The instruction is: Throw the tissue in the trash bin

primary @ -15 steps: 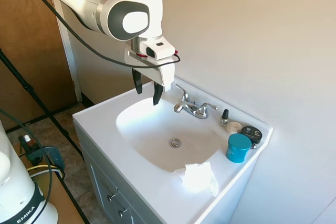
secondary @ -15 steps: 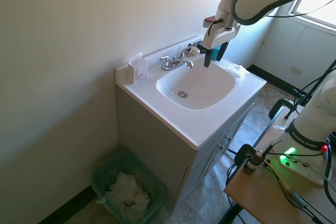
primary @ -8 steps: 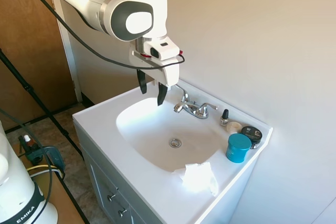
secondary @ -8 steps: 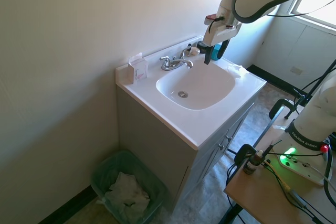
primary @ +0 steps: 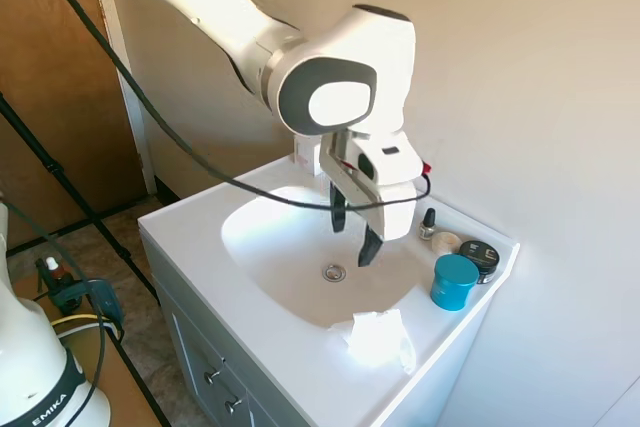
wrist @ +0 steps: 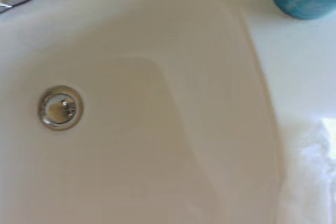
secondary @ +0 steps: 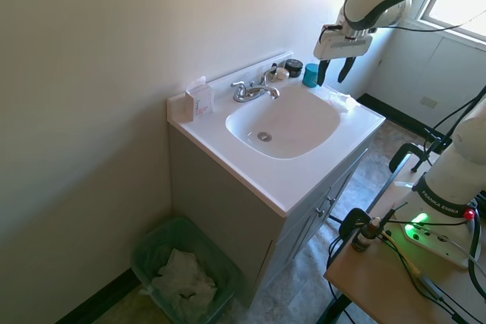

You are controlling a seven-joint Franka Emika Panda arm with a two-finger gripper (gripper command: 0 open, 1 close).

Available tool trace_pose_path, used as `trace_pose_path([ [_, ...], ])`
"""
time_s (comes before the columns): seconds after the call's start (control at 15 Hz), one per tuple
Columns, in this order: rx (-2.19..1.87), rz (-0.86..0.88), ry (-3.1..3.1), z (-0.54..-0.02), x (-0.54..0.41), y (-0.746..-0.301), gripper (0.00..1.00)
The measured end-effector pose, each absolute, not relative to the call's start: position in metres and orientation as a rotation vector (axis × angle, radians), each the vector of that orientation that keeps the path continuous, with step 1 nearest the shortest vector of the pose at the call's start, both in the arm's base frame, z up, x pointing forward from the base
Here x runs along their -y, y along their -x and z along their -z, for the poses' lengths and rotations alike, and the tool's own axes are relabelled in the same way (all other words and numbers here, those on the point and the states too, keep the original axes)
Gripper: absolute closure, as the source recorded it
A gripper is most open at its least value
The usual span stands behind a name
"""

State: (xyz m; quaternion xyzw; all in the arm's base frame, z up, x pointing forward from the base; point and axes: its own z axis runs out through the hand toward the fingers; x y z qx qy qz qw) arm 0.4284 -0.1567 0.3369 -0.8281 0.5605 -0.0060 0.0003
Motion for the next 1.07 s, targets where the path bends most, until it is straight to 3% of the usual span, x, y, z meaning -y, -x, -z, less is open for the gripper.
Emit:
trace_pose_path([
  [0.67, -1.922, -0.047, 2.525, -0.269, 0.213, -0.413, 0.0],
  [0.73, -1.93, -0.051, 2.522, -0.267, 0.215, -0.412, 1.0],
  [1.07, -1.931, -0.079, 2.524, -0.253, 0.212, -0.421, 1.0],
])
